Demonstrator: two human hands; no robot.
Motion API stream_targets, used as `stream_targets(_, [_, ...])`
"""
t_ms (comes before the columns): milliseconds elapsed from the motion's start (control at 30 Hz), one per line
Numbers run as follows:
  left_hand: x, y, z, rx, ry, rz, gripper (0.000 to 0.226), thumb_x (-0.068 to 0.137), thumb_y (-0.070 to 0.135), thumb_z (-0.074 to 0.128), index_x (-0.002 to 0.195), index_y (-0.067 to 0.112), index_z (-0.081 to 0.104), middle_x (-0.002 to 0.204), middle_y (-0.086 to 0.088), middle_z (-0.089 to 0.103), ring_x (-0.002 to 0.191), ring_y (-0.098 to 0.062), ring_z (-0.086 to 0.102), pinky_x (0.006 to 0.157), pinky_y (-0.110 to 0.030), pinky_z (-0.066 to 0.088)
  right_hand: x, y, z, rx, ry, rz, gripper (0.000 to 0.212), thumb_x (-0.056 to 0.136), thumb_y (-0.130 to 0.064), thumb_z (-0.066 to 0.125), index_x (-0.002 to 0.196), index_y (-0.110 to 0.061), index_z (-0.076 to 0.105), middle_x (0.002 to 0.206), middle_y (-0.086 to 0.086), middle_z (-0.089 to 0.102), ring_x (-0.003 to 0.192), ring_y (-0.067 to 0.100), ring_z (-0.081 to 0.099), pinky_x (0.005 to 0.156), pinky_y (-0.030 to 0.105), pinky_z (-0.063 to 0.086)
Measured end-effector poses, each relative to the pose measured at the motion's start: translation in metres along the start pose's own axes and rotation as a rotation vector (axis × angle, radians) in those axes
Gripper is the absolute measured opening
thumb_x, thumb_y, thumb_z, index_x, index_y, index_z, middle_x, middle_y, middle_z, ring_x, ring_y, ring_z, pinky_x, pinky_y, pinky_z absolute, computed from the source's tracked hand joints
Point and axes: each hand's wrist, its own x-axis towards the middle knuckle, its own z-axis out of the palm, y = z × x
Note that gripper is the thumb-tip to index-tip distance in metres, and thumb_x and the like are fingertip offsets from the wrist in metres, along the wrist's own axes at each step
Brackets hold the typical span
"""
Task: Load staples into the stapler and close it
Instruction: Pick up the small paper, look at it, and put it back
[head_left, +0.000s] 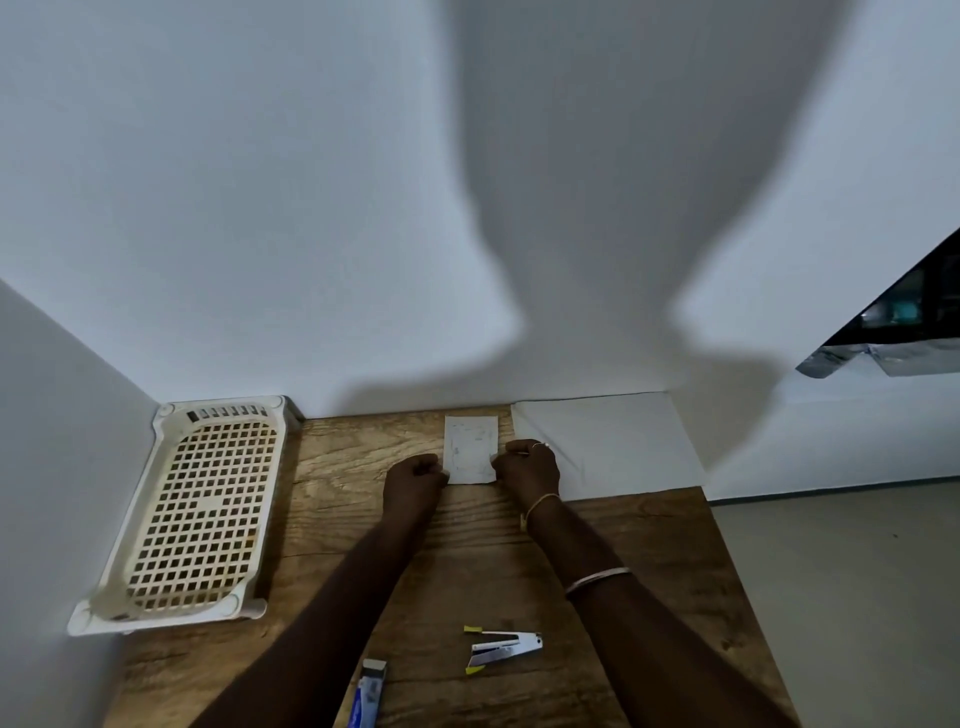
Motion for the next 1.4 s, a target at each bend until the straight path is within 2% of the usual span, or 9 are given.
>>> stream_targets(100, [-0.003, -0.003, 0.001, -0.037, 0.000, -0.002, 0.030, 0.090, 0.003, 0.070, 0.119, 0.008, 0.071, 0.122, -0.012, 0.071, 0.102, -0.021, 0.067, 0.099, -0.041, 0.055, -0.001, 0.002, -0.001, 0.012, -0.007, 0.009, 0.032, 0.072, -0.015, 0.079, 0.101, -0.017, 0.069, 0.112, 0.011, 0.072, 0.101, 0.027, 0.070, 0.096, 0.040, 0.055])
stream_targets(300, [-0.009, -0.006, -0.001, -0.026, -0.029, 0.006, 0.026, 0.092, 0.003, 0.068, 0.117, 0.008, 0.074, 0.116, -0.011, 0.075, 0.097, -0.021, 0.071, 0.095, -0.044, 0.059, -0.005, 0.007, -0.006, 0.018, -0.007, -0.025, 0.030, 0.070, -0.016, 0.082, 0.098, -0.019, 0.072, 0.114, 0.007, 0.071, 0.105, 0.023, 0.067, 0.098, 0.041, 0.054])
stream_targets(467, [-0.017, -0.010, -0.006, -0.036, -0.030, 0.029, 0.028, 0.091, 0.004, 0.069, 0.118, 0.008, 0.073, 0.112, -0.009, 0.075, 0.093, -0.017, 0.071, 0.091, -0.041, 0.061, -0.010, 0.011, -0.010, 0.049, -0.031, -0.051, 0.022, 0.069, -0.015, 0.083, 0.082, -0.026, 0.068, 0.109, 0.008, 0.073, 0.102, 0.023, 0.069, 0.097, 0.044, 0.056])
stream_targets(667, [-0.025, -0.016, -0.011, -0.116, -0.032, 0.001, 0.027, 0.089, -0.001, 0.070, 0.114, 0.007, 0.072, 0.112, -0.014, 0.075, 0.100, -0.026, 0.072, 0.094, -0.048, 0.059, -0.016, 0.017, -0.008, 0.059, -0.036, -0.076, 0.020, 0.072, -0.012, 0.082, 0.086, -0.022, 0.072, 0.106, 0.008, 0.074, 0.100, 0.023, 0.070, 0.095, 0.045, 0.057])
stream_targets(933, [-0.037, -0.016, -0.017, -0.276, -0.104, -0.100, 0.036, 0.087, -0.004, 0.073, 0.121, 0.006, 0.066, 0.111, -0.016, 0.074, 0.090, -0.028, 0.075, 0.061, -0.028, 0.062, -0.025, 0.023, -0.007, 0.028, -0.053, -0.115, 0.014, 0.076, -0.009, 0.079, 0.088, -0.015, 0.073, 0.102, 0.009, 0.075, 0.098, 0.026, 0.070, 0.092, 0.048, 0.057])
stream_targets(1067, [-0.043, -0.021, -0.018, -0.283, -0.116, -0.102, 0.034, 0.087, -0.006, 0.073, 0.117, 0.007, 0.065, 0.109, -0.014, 0.074, 0.090, -0.024, 0.075, 0.064, -0.028, 0.064, -0.030, 0.028, -0.006, -0.001, -0.052, -0.135, 0.015, 0.077, -0.008, 0.080, 0.089, -0.016, 0.074, 0.102, 0.009, 0.074, 0.097, 0.024, 0.070, 0.090, 0.042, 0.059])
stream_targets(1200, [-0.048, -0.028, -0.018, -0.269, -0.120, -0.110, 0.027, 0.087, -0.006, 0.074, 0.104, 0.013, 0.067, 0.102, -0.009, 0.075, 0.086, -0.019, 0.075, 0.061, -0.026, 0.063, -0.034, 0.034, -0.004, 0.033, -0.062, -0.100, 0.015, 0.078, -0.006, 0.079, 0.087, -0.015, 0.072, 0.102, 0.011, 0.074, 0.097, 0.027, 0.071, 0.084, 0.045, 0.062])
stream_targets(1300, [-0.050, -0.029, -0.020, -0.271, -0.132, -0.111, 0.029, 0.088, -0.005, 0.073, 0.110, 0.011, 0.066, 0.102, -0.007, 0.074, 0.090, -0.019, 0.075, 0.068, -0.029, 0.065, -0.037, 0.036, -0.003, 0.044, -0.074, -0.099, 0.015, 0.079, -0.005, 0.078, 0.091, -0.013, 0.073, 0.102, 0.011, 0.074, 0.096, 0.026, 0.071, 0.085, 0.046, 0.061])
stream_targets(1400, [-0.055, -0.028, -0.023, -0.280, -0.135, -0.091, 0.030, 0.088, -0.006, 0.071, 0.113, 0.010, 0.066, 0.103, -0.009, 0.075, 0.093, -0.023, 0.075, 0.072, -0.033, 0.065, -0.042, 0.037, -0.007, 0.039, -0.081, -0.137, 0.016, 0.080, -0.007, 0.078, 0.093, -0.012, 0.073, 0.095, 0.003, 0.074, 0.089, 0.018, 0.069, 0.073, 0.028, 0.060])
